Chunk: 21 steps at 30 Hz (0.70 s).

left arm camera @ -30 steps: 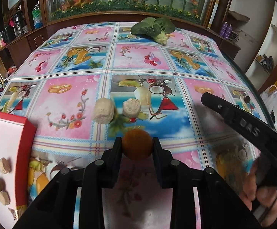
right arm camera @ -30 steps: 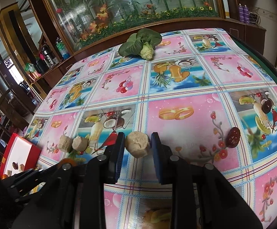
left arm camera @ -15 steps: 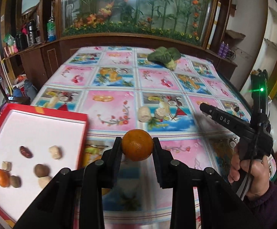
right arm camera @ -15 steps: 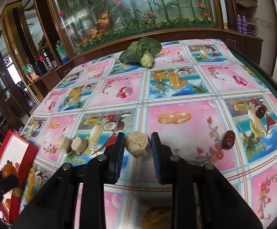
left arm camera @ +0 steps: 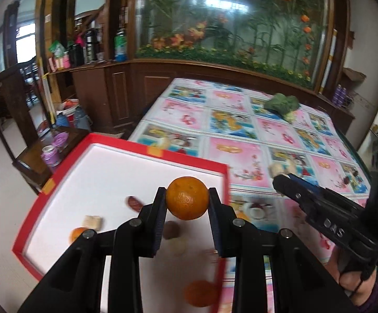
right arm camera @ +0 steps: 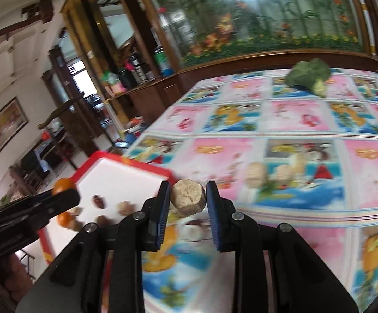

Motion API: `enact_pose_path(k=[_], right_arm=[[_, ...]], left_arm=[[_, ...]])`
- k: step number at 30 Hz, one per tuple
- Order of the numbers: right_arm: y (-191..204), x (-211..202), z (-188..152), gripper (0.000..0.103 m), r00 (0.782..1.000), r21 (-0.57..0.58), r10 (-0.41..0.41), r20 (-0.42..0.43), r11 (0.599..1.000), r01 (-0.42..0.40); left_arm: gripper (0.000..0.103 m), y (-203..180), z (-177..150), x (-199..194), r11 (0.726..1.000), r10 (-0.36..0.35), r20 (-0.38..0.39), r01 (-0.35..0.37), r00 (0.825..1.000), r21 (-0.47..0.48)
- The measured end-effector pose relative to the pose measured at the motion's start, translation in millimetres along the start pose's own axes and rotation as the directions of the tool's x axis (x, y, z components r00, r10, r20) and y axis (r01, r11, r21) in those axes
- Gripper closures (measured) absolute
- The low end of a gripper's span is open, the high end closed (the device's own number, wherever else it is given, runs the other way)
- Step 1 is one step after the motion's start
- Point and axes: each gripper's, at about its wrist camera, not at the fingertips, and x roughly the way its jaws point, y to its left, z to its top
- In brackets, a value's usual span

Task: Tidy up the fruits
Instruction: 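Carry the mandarin orange and beige chunk over the white tray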

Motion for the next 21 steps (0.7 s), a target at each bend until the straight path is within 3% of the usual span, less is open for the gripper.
enact_pose_path(k=[9, 21], right_arm=[[88.5, 30.2, -21.7, 0.073, 0.986, -0.128, 0.134, -0.095, 0.981, -0.146], [135.8, 47.2, -54.7, 0.073, 0.960, -0.206, 0.190, -0.207, 0.951, -0.232]], left_arm=[[0.073, 63.5, -9.6, 0.6, 0.990, 0.118, 0.000, -0.118, 0.993, -0.077], [0.073, 86.7, -29.4, 8.4, 0.983, 0.160, -0.053, -0.164, 0.986, -0.081]])
